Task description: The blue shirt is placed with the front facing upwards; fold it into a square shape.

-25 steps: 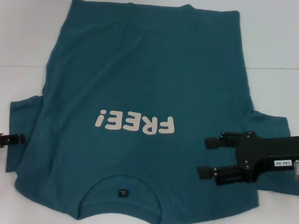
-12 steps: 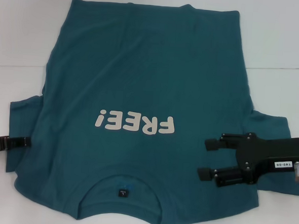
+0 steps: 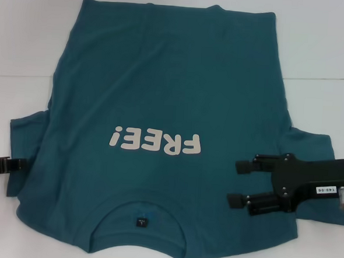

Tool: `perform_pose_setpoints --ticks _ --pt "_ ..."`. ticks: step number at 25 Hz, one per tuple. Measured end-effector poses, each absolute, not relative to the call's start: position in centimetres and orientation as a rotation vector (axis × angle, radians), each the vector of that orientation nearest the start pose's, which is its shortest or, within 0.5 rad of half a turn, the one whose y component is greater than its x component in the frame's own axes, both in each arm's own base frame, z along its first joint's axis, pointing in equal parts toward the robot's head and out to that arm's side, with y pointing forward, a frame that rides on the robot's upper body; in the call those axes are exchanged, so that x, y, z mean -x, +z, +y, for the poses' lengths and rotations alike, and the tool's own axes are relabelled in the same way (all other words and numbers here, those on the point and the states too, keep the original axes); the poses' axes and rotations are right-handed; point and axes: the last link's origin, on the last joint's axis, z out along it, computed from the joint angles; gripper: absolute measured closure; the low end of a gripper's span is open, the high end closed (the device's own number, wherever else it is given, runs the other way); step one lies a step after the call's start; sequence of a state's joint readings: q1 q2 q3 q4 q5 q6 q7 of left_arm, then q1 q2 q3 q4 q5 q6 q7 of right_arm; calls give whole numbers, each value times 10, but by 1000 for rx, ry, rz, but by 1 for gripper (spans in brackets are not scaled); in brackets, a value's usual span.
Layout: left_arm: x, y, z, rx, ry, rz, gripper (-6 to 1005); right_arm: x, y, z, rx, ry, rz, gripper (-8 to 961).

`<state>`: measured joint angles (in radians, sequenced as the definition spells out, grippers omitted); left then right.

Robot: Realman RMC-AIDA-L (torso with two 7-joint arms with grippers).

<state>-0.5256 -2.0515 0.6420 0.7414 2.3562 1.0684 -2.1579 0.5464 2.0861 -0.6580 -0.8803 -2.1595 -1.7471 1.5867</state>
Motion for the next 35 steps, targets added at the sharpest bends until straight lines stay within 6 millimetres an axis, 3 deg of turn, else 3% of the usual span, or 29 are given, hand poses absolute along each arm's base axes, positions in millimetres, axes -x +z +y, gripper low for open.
perform_pose_setpoints --ticks 3,9,11,25,35 --pt "346 36 368 2025 -263 -1450 474 -245 27 325 2874 563 677 9" --pt "344 32 369 2037 -257 -1428 690 -244 27 325 2875 564 680 9" --pt "343 32 371 2041 -257 -1413 919 -244 27 325 2875 564 681 9" --pt "329 49 379 2041 -279 -1319 954 -246 30 325 2858 580 686 9" --pt "325 83 377 2009 -288 -1271 934 -249 41 325 2798 644 687 9"
